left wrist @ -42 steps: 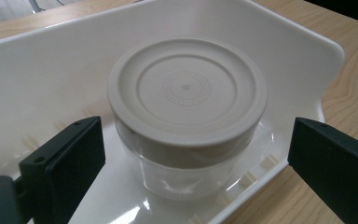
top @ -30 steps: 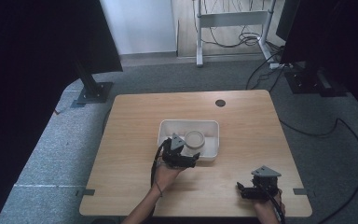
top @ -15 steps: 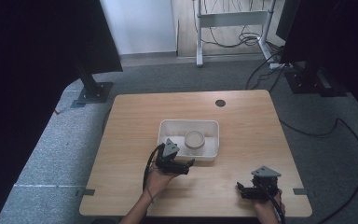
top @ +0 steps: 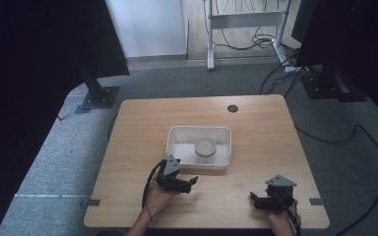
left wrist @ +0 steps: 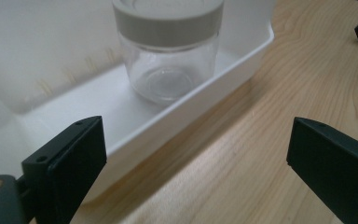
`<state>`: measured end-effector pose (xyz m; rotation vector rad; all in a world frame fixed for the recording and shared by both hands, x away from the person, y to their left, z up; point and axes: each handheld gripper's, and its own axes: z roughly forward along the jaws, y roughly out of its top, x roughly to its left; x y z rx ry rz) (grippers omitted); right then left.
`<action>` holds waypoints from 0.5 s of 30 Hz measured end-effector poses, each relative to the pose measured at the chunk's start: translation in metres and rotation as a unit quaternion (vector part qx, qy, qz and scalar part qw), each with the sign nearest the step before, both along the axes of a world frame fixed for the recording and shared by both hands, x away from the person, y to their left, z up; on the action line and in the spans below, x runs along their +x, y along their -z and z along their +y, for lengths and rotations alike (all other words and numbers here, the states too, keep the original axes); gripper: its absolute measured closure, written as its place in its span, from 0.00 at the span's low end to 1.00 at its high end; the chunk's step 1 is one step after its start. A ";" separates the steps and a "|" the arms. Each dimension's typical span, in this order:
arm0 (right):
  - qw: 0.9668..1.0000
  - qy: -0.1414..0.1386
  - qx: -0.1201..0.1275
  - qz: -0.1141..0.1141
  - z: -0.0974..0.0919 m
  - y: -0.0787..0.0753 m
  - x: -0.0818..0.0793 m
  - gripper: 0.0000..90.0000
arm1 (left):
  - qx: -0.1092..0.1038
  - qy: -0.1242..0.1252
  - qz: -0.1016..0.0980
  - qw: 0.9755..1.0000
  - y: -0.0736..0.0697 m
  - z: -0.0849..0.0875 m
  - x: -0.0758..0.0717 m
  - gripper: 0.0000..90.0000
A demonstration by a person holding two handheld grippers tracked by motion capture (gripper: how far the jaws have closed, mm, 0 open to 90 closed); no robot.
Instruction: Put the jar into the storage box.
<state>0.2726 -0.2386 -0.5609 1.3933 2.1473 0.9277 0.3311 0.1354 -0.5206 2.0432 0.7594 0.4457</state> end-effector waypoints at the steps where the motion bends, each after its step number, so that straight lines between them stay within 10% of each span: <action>1: 1.000 0.000 0.000 0.000 0.000 0.000 0.000 0.03 | 0.001 0.000 0.001 1.000 0.002 0.002 -0.001 0.05; 15: 1.000 0.001 0.000 0.000 0.000 0.000 0.000 0.03 | 0.016 -0.005 0.034 0.999 0.028 0.019 -0.013 0.06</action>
